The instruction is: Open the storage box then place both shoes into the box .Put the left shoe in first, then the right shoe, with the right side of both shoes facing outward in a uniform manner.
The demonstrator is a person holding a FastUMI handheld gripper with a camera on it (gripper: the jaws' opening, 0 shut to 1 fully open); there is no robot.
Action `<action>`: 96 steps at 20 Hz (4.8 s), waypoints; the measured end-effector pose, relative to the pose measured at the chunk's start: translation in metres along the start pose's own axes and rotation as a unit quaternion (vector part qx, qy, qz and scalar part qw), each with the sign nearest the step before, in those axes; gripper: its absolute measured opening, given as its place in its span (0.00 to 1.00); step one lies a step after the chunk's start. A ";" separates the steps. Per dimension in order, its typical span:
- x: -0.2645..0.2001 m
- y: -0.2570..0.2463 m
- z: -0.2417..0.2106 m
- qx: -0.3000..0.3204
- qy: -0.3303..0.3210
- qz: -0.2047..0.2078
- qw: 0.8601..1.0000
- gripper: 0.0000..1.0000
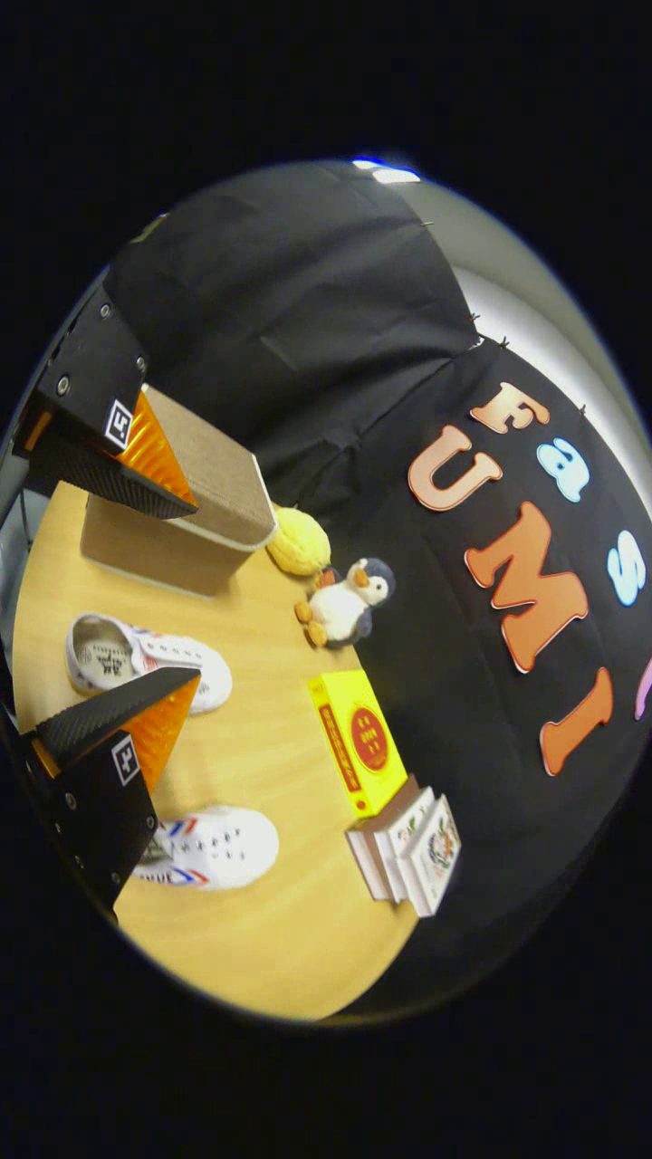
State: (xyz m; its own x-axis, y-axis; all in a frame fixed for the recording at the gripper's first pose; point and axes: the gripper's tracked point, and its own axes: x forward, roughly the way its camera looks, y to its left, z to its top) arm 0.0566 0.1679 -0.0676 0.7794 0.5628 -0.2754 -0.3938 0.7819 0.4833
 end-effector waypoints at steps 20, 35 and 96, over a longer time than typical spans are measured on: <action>0.097 0.094 -0.088 0.218 0.179 0.170 0.944 0.97; 0.067 0.102 -0.047 0.286 0.144 0.205 0.925 0.17; 0.029 -0.046 -0.005 -0.141 0.057 -0.184 0.971 0.94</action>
State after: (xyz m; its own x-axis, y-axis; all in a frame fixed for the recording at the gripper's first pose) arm 0.0949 0.1495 -0.1015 0.8399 0.2457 -0.4840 -0.2302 0.9688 0.0924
